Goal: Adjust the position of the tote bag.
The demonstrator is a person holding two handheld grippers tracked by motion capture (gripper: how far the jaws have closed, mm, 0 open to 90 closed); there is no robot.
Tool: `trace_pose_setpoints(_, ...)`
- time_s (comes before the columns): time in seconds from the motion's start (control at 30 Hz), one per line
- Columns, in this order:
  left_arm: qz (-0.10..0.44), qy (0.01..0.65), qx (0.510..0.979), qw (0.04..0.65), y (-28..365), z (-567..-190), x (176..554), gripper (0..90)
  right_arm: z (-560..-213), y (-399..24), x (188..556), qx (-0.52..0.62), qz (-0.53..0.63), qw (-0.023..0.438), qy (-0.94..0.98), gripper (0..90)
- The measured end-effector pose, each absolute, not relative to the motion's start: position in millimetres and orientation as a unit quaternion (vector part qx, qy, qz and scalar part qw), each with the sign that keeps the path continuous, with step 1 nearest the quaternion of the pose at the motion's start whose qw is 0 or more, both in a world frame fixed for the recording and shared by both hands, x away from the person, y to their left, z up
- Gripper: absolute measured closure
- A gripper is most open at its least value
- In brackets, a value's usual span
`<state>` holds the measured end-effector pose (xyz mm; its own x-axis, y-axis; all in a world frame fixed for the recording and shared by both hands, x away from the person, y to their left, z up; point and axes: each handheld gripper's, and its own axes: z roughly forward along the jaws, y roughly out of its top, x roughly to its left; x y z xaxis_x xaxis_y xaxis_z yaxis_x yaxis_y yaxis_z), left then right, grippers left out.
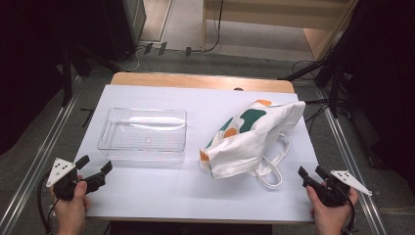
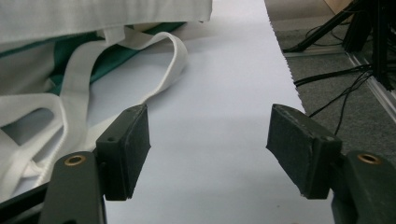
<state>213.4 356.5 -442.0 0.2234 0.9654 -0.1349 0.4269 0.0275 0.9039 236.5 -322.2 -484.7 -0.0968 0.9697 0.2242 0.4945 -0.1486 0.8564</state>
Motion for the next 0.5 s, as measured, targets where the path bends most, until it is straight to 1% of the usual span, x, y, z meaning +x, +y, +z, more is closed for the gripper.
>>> trace_pose_setpoints(0.03, 0.293, 0.550, 0.633, 0.460, 356, -442, 213, 15.1, -483, -320, 236, 0.616, 0.440, 0.271, 0.595, 31.8)
trace_pose_setpoints(0.17, 0.303, 0.527, 0.641, 0.468, 336, -431, 212, 15.1, -478, -315, 236, 0.608, 0.444, 0.278, 0.596, 34.1)
trace_pose_setpoints(0.2, 0.301, 0.519, 0.645, 0.473, 329, -428, 212, 15.1, -472, -310, 236, 0.602, 0.451, 0.274, 0.599, 39.6)
trace_pose_setpoints(0.23, 0.297, 0.517, 0.646, 0.476, 325, -426, 213, 15.1, -472, -310, 236, 0.602, 0.451, 0.274, 0.599, 39.6)
trace_pose_setpoints(0.27, 0.268, 0.518, 0.644, 0.495, 314, -421, 216, 15.1, -468, -306, 236, 0.594, 0.463, 0.273, 0.599, 43.6)
trace_pose_setpoints(0.3, 0.268, 0.518, 0.644, 0.495, 314, -421, 216, 15.1, -468, -306, 236, 0.594, 0.463, 0.273, 0.599, 43.6)
trace_pose_setpoints(0.33, 0.271, 0.506, 0.652, 0.495, 301, -417, 218, 15.1, -463, -302, 235, 0.584, 0.472, 0.278, 0.599, 45.2)
trace_pose_setpoints(0.37, 0.271, 0.506, 0.652, 0.495, 301, -417, 218, 15.2, -462, -301, 234, 0.580, 0.474, 0.282, 0.599, 46.0)
trace_pose_setpoints(0.4, 0.269, 0.495, 0.661, 0.496, 290, -415, 219, 15.3, -459, -299, 234, 0.576, 0.479, 0.285, 0.598, 47.6)
trace_pose_setpoints(0.5, 0.258, 0.474, 0.679, 0.498, 269, -415, 222, 15.3, -457, -294, 233, 0.571, 0.487, 0.280, 0.599, 49.7)
